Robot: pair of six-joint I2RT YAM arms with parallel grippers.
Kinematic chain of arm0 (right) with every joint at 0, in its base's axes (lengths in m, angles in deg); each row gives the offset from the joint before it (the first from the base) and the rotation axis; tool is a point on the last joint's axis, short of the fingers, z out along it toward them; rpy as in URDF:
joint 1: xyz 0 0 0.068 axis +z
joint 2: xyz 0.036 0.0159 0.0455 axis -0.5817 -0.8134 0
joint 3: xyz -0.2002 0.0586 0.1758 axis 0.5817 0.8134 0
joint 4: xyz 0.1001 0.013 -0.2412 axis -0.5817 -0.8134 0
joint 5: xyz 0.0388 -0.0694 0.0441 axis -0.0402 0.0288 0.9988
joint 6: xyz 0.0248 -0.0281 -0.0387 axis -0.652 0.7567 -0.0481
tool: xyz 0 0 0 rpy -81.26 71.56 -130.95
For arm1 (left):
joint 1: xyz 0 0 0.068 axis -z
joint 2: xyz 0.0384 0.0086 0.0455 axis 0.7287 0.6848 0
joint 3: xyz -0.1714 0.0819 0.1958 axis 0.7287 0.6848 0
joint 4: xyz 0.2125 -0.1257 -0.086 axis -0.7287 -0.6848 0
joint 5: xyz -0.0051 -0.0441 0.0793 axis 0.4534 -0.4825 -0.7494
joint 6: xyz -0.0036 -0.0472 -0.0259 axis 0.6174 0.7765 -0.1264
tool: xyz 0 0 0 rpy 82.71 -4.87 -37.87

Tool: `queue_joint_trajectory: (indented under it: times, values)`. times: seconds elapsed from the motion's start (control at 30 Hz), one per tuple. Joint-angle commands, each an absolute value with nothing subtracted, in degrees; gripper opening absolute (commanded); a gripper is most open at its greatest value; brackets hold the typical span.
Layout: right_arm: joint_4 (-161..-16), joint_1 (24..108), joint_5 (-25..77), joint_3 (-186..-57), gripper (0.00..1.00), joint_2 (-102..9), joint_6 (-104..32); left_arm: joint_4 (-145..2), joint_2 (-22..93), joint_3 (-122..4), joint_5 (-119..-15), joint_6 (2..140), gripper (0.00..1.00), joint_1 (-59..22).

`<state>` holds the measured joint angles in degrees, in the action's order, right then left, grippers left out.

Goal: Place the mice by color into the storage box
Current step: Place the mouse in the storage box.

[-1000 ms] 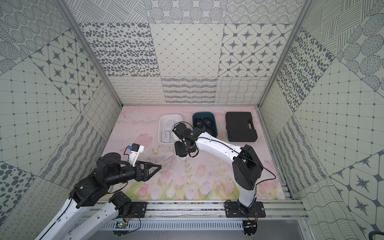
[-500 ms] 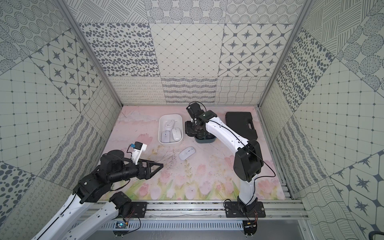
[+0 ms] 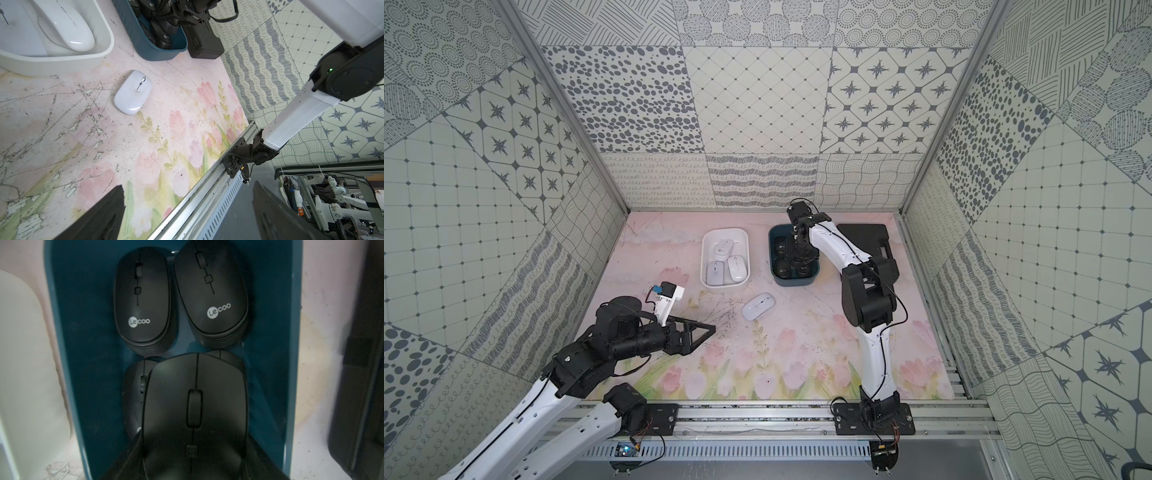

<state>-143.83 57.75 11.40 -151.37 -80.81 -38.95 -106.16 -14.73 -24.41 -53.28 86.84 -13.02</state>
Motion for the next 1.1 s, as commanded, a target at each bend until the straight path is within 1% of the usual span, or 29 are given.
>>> queue_joint_trajectory:
  times: [0.0, 0.27, 0.67, 0.9, 1.0, 1.07]
  values:
    - [-145.2, 57.0, 10.1, -153.8, 0.45, -82.4, -36.1, -102.9, -14.6, -23.9, -52.4, 85.8, 0.99, -12.9]
    - [-146.0, 56.4, 9.0, -152.6, 0.45, -82.5, -35.1, -102.2, -14.5, -23.2, -52.4, 86.1, 0.99, -12.9]
    - [-147.6, 56.2, 9.1, -152.7, 0.51, -84.8, -35.2, -102.1, -14.5, -22.8, -52.4, 86.4, 0.99, -12.9]
    - [-148.4, 56.1, 8.7, -152.4, 0.59, -84.9, -35.9, -102.1, -14.5, -22.8, -52.4, 86.4, 0.99, -12.9]
    - [-148.4, 56.1, 9.0, -152.3, 0.66, -84.4, -36.0, -102.0, -14.4, -22.8, -52.5, 86.5, 0.99, -12.9]
    - [-148.1, 56.1, 9.4, -151.9, 0.74, -83.8, -36.3, -101.8, -14.3, -22.8, -52.5, 86.6, 0.99, -12.9]
